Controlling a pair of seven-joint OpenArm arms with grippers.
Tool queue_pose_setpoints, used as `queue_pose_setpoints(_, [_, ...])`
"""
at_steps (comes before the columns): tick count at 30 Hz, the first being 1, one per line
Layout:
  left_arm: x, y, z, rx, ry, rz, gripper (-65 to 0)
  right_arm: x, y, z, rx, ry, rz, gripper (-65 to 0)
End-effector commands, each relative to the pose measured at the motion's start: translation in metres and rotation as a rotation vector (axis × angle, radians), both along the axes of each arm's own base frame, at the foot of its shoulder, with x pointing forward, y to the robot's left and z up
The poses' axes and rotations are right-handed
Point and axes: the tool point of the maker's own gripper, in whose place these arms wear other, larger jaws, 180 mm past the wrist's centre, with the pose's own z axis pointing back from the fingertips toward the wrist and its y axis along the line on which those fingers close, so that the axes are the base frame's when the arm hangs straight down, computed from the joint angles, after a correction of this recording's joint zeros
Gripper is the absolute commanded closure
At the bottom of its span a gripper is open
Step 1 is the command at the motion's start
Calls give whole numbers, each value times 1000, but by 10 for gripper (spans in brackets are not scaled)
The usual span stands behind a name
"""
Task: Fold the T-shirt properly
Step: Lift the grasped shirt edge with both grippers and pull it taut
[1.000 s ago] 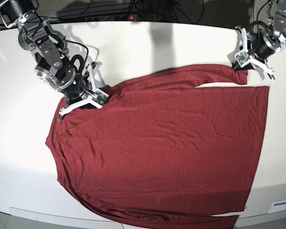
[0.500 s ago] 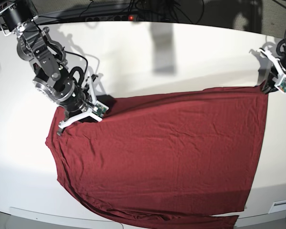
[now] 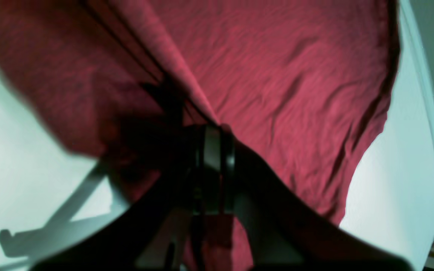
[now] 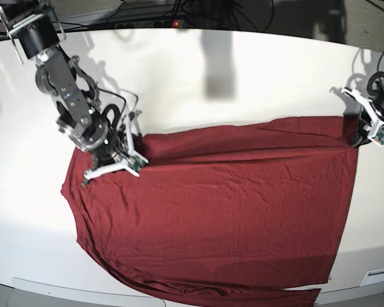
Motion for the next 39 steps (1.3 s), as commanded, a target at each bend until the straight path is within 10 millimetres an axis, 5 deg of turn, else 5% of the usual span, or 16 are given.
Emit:
queue_pose_setpoints(1, [11,9,15,10,-49,10,0,17,-3,17,3,-58,-9,0])
queue_pose_setpoints(16, [23,31,-4,-22,-23,91,0,28,2,14,40,-35,-18,0])
queue_pose_setpoints(17, [24,31,-4,-22,-24,91,-44,28,2,14,40,-35,-18,0])
queue_pose_setpoints(20, [25,31,-1,-26,-40,91,-220,28,1,14,39,-36,-19,-184])
queue_pose_setpoints(22, [27,37,1,-13,-55,121,-239,28,1,15,39,-36,-20,-260])
queue_pose_setpoints(32, [21,44,-11,-12,22,164,-238,28,6,21,54,-41,-21,-264])
queue_pose_setpoints(39, [-5,28,-35,40,199,48,-236,26,10,45,92,-40,-35,-264])
